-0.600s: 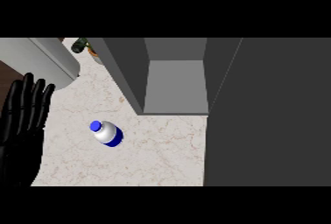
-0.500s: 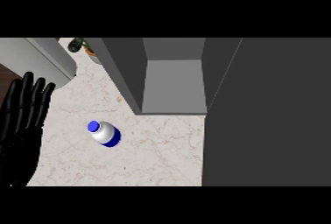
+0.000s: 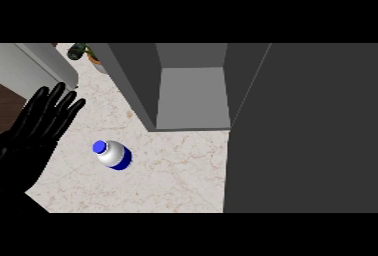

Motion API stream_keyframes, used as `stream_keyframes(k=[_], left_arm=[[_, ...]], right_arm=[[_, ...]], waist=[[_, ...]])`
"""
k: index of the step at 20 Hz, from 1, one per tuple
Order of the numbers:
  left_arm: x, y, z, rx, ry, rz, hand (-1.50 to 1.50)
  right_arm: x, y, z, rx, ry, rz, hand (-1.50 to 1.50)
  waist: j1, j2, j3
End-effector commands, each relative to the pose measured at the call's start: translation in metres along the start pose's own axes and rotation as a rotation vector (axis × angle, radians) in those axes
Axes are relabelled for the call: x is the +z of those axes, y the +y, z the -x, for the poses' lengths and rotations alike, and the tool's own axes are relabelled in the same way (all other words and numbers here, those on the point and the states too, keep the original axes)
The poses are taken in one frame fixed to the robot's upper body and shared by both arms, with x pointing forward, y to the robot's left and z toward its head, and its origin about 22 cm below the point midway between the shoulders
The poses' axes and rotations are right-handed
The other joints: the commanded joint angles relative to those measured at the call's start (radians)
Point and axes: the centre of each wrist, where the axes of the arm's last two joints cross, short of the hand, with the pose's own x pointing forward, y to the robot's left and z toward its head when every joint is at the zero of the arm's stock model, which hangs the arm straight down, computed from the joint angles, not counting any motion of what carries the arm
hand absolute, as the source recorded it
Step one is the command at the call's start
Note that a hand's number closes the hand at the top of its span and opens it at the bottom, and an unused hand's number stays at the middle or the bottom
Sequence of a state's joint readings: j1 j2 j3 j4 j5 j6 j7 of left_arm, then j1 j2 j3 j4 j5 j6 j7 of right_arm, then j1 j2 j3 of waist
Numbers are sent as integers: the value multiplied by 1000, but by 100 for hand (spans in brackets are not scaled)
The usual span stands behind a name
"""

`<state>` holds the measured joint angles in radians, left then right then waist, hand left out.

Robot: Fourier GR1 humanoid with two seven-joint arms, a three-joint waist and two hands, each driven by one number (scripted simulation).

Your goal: Pick up the bottled water, place it into the cabinet and close the cabinet

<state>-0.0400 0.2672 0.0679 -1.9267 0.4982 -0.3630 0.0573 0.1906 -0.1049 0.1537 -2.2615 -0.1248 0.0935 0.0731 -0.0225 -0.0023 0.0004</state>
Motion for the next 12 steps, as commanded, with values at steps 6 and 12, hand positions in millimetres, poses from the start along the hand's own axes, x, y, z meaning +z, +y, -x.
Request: stream_keyframes(k=[6,12], left_arm=[[22,51,-33,64,107,43,-150],[33,68,-17,-37,191,38,-150]], right_arm=[[57,11,-47,-30,47,-53,-150],[64,29,-54,-36,43,-41,-150]], waist=[[13,-2,0],[12,-1,-1]])
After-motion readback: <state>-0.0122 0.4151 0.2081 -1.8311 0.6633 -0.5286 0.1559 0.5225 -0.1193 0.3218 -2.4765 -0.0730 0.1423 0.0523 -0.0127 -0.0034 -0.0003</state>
